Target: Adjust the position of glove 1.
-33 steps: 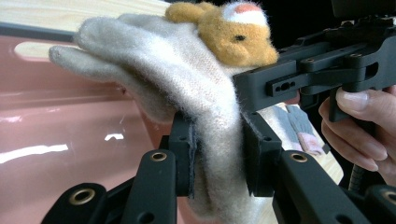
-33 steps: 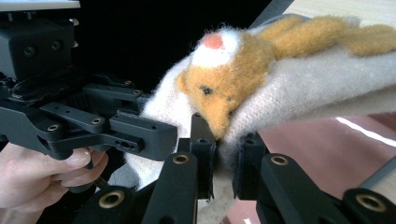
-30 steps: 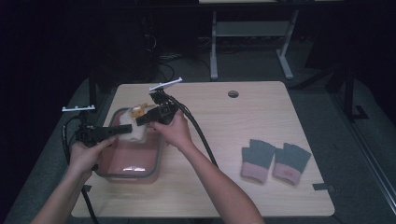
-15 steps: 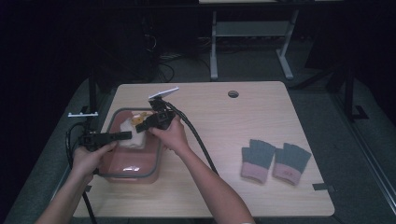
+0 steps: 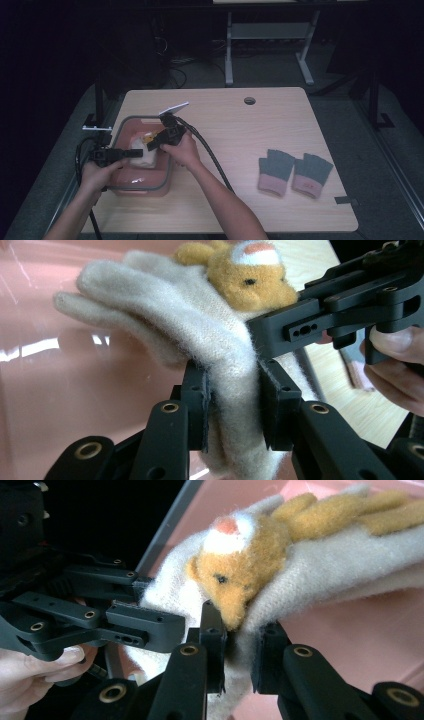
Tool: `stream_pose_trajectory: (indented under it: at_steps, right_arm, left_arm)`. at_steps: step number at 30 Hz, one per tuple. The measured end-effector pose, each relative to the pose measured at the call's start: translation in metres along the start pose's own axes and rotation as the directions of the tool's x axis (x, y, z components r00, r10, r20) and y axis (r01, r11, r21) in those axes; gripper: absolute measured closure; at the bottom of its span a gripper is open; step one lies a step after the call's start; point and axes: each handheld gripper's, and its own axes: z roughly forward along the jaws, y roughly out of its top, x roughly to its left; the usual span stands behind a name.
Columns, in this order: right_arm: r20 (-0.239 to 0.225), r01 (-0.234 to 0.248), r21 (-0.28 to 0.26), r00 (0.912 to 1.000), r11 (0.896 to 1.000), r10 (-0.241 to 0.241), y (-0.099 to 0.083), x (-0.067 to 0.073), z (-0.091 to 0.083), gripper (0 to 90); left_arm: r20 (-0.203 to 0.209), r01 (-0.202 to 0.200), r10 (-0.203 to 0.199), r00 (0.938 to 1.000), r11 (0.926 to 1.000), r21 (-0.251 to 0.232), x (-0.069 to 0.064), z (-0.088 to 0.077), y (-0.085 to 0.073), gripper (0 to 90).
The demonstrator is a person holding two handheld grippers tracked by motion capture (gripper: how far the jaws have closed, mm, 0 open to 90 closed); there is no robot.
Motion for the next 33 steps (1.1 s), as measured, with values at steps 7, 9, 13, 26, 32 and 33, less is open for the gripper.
stream_pose_trajectory:
  at_steps: [7,9,13,26,32,33]
  right_arm:
    - [0.023,-0.008,0.022,0.9997,1.0,0.008,-0.001,0.002,0.004,76.5]
    - [0.038,-0.007,0.027,0.9993,1.0,0.006,-0.001,0.002,0.003,75.4]
    - [0.056,0.006,0.045,0.9984,0.999,-0.008,-0.002,0.003,0.001,72.9]
    - [0.08,0.027,0.043,0.9964,0.999,-0.03,-0.004,0.008,-0.018,70.3]
    - [0.077,0.042,0.027,0.996,0.999,-0.044,-0.006,0.009,-0.027,69.7]
    - [0.075,0.041,0.024,0.9963,0.999,-0.042,-0.007,0.009,-0.028,69.7]
  left_arm:
    - [-0.014,0.007,-0.007,0.9999,0.9999,0.011,0.003,0.001,-0.004,68.7]
    - [-0.019,0.007,-0.006,0.9998,0.9999,0.013,0.004,0.001,-0.004,68.7]
    - [-0.033,0.011,-0.01,0.9994,0.9998,0.016,0.004,0.002,-0.006,68.8]
    - [-0.108,-0.03,0.04,0.9933,0.9948,0.097,0.004,0.007,-0.009,68.3]
    - [-0.134,-0.043,0.061,0.9892,0.9905,0.131,0.002,0.006,-0.01,65.7]
    - [-0.134,-0.047,0.066,0.9889,0.9893,0.138,0.002,0.005,-0.009,62.7]
